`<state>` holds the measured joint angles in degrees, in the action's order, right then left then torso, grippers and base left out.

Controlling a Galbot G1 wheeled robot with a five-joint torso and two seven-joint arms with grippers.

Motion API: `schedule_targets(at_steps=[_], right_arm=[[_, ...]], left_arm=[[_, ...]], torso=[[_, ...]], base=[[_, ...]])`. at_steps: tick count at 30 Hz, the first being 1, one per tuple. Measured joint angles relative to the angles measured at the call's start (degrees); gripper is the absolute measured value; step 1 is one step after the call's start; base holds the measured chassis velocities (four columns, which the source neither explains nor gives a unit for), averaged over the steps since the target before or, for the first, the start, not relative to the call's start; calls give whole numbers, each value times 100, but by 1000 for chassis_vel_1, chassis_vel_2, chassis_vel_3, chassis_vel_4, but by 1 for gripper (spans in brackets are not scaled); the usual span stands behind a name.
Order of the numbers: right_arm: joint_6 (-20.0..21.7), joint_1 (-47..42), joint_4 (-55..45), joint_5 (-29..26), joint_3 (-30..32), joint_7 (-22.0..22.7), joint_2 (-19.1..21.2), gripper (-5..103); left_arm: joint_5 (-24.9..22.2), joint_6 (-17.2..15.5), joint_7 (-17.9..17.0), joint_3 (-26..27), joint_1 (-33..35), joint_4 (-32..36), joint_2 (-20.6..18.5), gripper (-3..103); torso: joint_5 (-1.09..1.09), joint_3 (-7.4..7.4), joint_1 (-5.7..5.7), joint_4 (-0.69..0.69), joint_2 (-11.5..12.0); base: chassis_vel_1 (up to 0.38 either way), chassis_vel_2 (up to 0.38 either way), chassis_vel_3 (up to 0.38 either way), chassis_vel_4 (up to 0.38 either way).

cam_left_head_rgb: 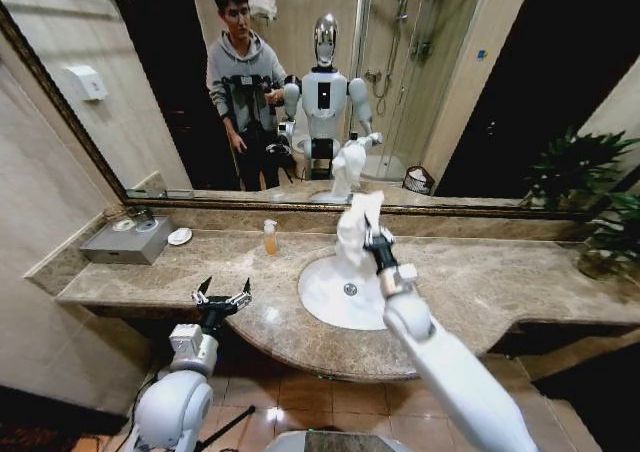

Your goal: Pick up the towel from the sink counter and wipe the mirror surface.

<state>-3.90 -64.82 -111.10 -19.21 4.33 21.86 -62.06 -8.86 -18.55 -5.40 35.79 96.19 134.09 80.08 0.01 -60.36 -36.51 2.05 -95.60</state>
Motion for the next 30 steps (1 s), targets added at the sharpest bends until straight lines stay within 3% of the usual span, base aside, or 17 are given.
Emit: schedule_targets(at_steps=[5,12,30], right_arm=[[158,-270,39,-69,3,154,69,6],[-198,-138,95,55,62,90,-193,6],[-459,-220,180,213,77,-100,-183,6]], left_arm=[[0,0,0,0,0,0,0,100],[0,0,0,0,0,0,0,100],[0,0,0,0,0,0,0,100]], torso=[[-1,0,-1,1,0],[-1,-1,-2,2,0],[-2,-1,-1,1,1]], base=[[0,0,0,0],[0,0,0,0],[-43,-42,50,48]])
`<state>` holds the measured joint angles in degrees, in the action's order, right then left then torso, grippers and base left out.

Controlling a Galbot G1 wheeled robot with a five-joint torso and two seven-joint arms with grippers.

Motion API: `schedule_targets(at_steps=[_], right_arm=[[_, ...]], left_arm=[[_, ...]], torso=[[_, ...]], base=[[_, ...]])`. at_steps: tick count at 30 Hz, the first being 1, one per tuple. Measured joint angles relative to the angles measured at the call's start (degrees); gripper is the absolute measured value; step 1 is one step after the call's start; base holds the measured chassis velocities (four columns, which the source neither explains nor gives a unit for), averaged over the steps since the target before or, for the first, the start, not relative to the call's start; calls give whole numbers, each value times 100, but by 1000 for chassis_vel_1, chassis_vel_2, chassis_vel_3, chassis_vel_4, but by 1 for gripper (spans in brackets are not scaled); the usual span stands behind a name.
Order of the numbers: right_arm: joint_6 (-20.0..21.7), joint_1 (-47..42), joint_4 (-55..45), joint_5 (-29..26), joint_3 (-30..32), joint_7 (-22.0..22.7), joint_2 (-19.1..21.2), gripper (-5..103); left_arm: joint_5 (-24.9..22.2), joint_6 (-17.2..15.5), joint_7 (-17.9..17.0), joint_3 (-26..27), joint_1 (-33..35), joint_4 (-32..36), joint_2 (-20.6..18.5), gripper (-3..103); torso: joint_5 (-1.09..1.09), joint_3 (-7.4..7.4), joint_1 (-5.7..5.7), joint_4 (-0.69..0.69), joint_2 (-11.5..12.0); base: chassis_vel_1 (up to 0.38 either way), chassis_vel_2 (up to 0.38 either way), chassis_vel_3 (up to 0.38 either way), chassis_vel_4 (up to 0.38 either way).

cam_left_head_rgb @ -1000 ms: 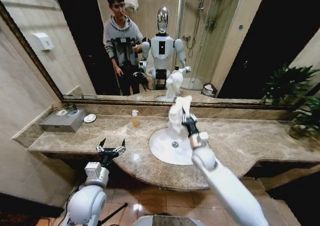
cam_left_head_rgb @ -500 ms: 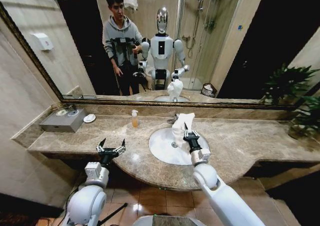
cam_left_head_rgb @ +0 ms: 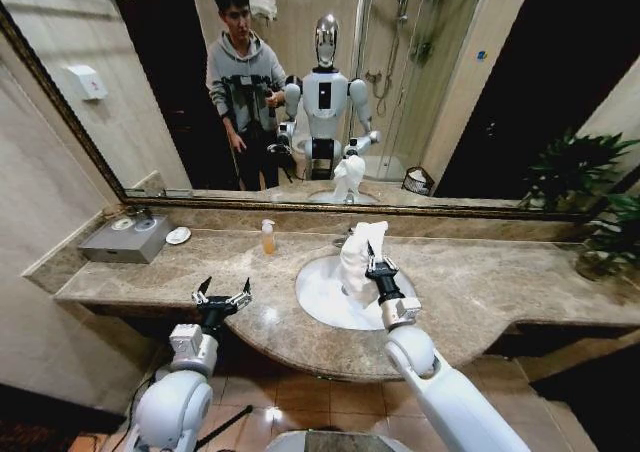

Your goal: Pick up the towel from the sink counter and wipe the mirror surface.

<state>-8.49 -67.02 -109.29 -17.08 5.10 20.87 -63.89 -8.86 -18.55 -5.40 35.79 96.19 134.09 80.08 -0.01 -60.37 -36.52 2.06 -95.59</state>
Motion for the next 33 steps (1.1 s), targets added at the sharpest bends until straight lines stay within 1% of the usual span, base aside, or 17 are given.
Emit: schedule_targets(at_steps=[7,9,10,13,15,16,17,20,21,23,24,25,26,28,29,30,33], right_arm=[[-193,-114,190,128,-26,-130,-95,6],[-174,-171,308,174,-111,-140,-120,6],[-128,-186,396,175,-195,-144,-130,6],[-9,-133,693,106,-364,-149,-173,6],[118,42,1011,-60,-497,-140,-216,6],[190,343,1448,-180,-605,-148,-255,6],[190,343,1448,-180,-605,-148,-255,6],[210,1034,2551,-206,-803,-269,-388,6],[210,1034,2551,-206,-803,-269,-388,6],[217,1392,3129,-191,-910,-301,-500,6],[250,1592,3379,-189,-968,-287,-576,6],[250,1592,3379,-189,-968,-287,-576,6],[317,1751,3567,-184,-1015,-256,-626,6],[641,2079,3972,-74,-1170,-106,-672,6],[641,2079,3972,-74,-1170,-106,-672,6],[817,2213,4143,-18,-1252,-32,-676,6],[1070,2386,4325,1,-1419,64,-649,6]], left_arm=[[0,0,1,-2,-1,0,1,100],[0,0,1,-2,-1,0,1,100],[0,0,1,-2,-1,0,1,100],[0,0,0,-1,0,0,0,100],[0,0,0,0,0,0,-1,100],[0,0,-1,1,0,0,-1,100],[0,0,-1,1,0,0,-1,100],[0,0,0,0,0,0,-1,100],[0,0,0,0,0,0,-1,100],[0,0,-1,0,0,0,0,100],[0,0,0,-2,-1,0,1,100],[0,0,0,-2,-1,0,1,100],[0,0,-2,0,-1,0,0,100],[0,0,0,-2,-1,0,1,100],[0,0,0,-2,-1,0,1,100],[0,0,-2,1,0,0,-1,100],[0,0,-1,0,0,0,0,100]], torso=[[3,0,-2,-3,0],[3,0,-2,-2,0],[-1,0,-1,1,0],[0,0,2,0,-1],[-1,0,1,1,0],[-1,1,3,0,-1],[-1,1,3,0,-1],[2,0,0,1,0],[2,0,0,1,0],[0,-1,-1,1,0],[-4,1,-1,-4,0],[-4,1,-1,-4,0],[-5,2,0,1,-2],[-7,4,1,3,-4],[-7,4,1,3,-4],[-4,5,2,6,-4],[-6,5,2,3,-4]], base=[[-169,-177,161,147],[-99,-118,73,48],[8,-38,62,56],[69,16,-36,23],[75,39,-58,-15],[55,44,-74,-39],[55,44,-74,-39],[18,6,-22,-13],[0,0,0,0],[0,0,0,0],[-50,12,26,-1],[-50,12,26,-1],[-50,12,7,0],[0,0,0,0],[0,0,0,0],[0,0,0,0],[0,0,0,0]])
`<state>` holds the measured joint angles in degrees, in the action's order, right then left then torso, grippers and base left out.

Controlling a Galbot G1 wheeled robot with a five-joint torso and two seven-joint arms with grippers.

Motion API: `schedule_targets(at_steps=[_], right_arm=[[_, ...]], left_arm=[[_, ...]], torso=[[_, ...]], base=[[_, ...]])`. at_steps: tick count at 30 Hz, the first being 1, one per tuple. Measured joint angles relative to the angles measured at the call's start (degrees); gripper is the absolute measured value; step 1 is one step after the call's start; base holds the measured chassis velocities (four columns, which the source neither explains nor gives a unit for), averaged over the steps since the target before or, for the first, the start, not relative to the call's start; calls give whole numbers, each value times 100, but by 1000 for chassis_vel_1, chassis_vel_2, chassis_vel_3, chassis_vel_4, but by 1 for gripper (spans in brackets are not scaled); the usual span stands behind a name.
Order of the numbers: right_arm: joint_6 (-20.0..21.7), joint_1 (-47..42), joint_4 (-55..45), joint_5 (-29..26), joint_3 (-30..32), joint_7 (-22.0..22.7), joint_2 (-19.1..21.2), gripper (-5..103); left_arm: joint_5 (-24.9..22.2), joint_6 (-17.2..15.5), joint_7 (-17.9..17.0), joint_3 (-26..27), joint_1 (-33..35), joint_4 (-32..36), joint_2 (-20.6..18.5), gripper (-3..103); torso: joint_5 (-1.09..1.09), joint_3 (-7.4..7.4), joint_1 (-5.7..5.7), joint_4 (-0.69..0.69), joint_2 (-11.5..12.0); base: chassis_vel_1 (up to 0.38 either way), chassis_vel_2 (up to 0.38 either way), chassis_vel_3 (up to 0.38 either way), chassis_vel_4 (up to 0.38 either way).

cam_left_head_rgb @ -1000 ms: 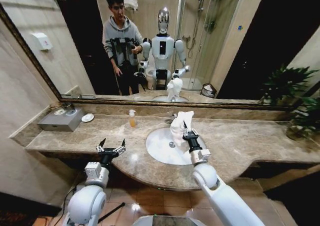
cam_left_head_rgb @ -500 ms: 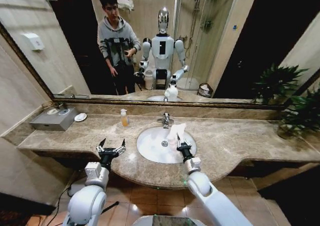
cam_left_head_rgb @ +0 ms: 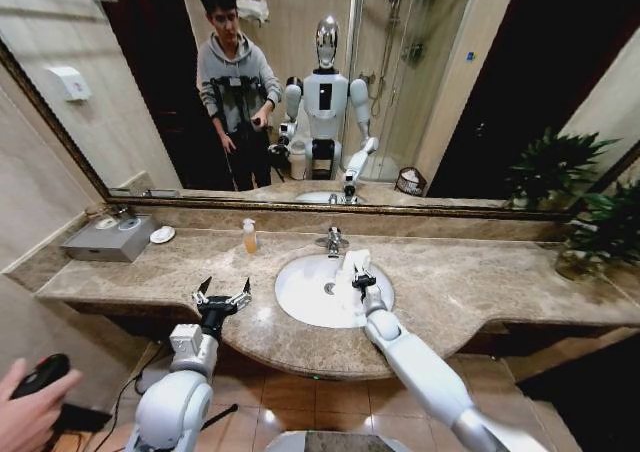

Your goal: Pick up the towel from the sink counter and wipe the mirror surface.

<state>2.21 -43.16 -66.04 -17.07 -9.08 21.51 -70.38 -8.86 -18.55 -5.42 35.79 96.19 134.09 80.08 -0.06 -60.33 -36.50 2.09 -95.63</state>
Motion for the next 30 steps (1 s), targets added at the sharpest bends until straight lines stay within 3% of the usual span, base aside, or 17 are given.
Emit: schedule_targets(at_steps=[1,2,4,5,6,7,9,10,11,13,20,26,30], right_arm=[[279,-5,-236,-365,-177,153,142,6],[279,-5,-236,-365,-177,153,142,6],[800,-131,-1099,-1247,-573,474,514,6],[1048,-151,-1667,-1652,-734,663,776,6],[1048,-151,-1667,-1652,-734,663,776,6],[1287,-141,-2229,-2006,-867,840,1058,6],[1754,2,-2968,-2611,-1169,1078,1559,6],[1754,2,-2968,-2611,-1169,1078,1559,6],[2031,288,-3245,-2986,-1449,1217,1910,6],[2391,854,-3155,-3430,-1959,1270,2205,6],[2849,1443,-2462,-3853,-2521,1120,1997,6],[2984,1476,-1300,-3277,-2563,623,1370,6],[3013,1425,-1060,-3163,-2573,491,1136,6]], left_arm=[[0,0,-1,1,0,0,0,100],[0,0,-1,1,0,0,0,100],[0,0,0,0,0,0,0,100],[0,0,0,0,-2,0,0,100],[0,0,0,0,-2,0,0,100],[0,0,1,-2,-2,0,1,100],[0,0,1,-1,-1,0,0,100],[0,0,1,-1,-1,0,0,100],[0,0,0,-1,0,0,0,100],[0,0,1,-1,0,0,0,100],[0,0,1,-2,-1,0,0,100],[0,0,0,-1,0,0,0,100],[0,0,1,-2,0,0,0,100]], torso=[[4,-5,-2,-3,4],[4,-5,-2,-3,4],[21,-14,-7,-10,10],[18,-13,-8,-10,10],[18,-13,-8,-10,10],[6,-9,-6,-8,9],[9,-7,0,-9,6],[9,-7,0,-9,6],[8,-6,-1,-5,6],[6,-5,0,-4,4],[8,-6,-3,-3,5],[7,-5,-2,-3,5],[3,-5,-2,-7,4]], base=[[0,0,0,0],[0,0,0,0],[0,0,0,0],[0,0,0,0],[0,0,0,0],[0,0,0,0],[0,0,0,0],[0,0,0,0],[0,0,0,0],[0,0,0,0],[0,0,0,0],[0,0,0,0],[0,0,0,0]])
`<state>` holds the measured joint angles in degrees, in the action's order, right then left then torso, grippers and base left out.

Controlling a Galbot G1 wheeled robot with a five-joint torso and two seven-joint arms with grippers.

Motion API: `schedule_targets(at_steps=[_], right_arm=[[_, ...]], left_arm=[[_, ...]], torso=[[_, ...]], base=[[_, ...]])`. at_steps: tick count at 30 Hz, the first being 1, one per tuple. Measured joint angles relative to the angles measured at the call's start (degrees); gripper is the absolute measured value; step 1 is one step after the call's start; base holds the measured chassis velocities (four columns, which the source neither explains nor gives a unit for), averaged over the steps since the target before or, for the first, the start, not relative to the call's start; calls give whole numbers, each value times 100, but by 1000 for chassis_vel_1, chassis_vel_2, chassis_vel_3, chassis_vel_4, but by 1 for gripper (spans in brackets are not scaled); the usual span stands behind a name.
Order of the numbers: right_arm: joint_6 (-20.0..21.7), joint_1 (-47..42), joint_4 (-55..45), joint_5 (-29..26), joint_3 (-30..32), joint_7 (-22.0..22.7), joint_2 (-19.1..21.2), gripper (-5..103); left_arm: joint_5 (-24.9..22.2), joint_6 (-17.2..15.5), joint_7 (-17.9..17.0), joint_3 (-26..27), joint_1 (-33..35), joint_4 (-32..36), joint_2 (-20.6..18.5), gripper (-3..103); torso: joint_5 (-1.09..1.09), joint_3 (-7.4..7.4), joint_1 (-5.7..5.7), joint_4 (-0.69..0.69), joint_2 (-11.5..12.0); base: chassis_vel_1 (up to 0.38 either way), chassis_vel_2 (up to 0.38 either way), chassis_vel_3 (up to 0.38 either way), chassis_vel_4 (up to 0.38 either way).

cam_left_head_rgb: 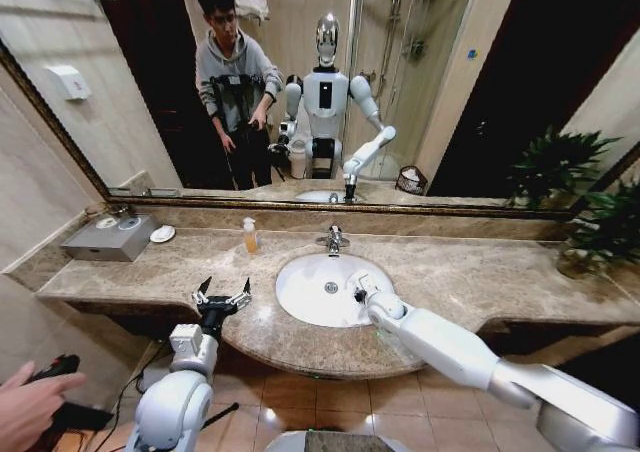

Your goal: Pick up the towel from the sink counter and wipe the mirror surface.

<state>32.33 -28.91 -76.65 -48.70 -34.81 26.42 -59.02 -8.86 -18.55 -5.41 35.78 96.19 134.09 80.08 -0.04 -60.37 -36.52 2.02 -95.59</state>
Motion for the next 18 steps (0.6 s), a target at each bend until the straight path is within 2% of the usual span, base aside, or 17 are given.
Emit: schedule_targets(at_steps=[4,6,7,11,15,18], right_arm=[[61,-6,134,-105,-18,-2,-440,6],[-5,-9,243,-155,-51,-2,-886,6],[-5,-9,243,-155,-51,-2,-886,6],[-212,-75,186,-345,-64,51,-1520,6],[-232,-121,111,-354,-45,96,-1508,6],[-257,-216,101,-163,178,85,-1031,6]], left_arm=[[0,0,0,0,0,0,0,100],[0,0,0,0,0,0,0,100],[0,0,0,0,0,0,0,100],[0,0,0,1,0,0,0,100],[0,0,0,1,0,0,0,100],[0,0,0,1,0,0,0,100]], torso=[[2,0,0,3,0],[1,0,0,5,0],[1,0,0,5,0],[3,0,0,8,0],[2,0,1,7,0],[4,0,1,3,-1]], base=[[0,0,0,0],[0,0,0,0],[0,0,0,0],[0,0,0,0],[0,0,0,0],[0,0,0,0]])
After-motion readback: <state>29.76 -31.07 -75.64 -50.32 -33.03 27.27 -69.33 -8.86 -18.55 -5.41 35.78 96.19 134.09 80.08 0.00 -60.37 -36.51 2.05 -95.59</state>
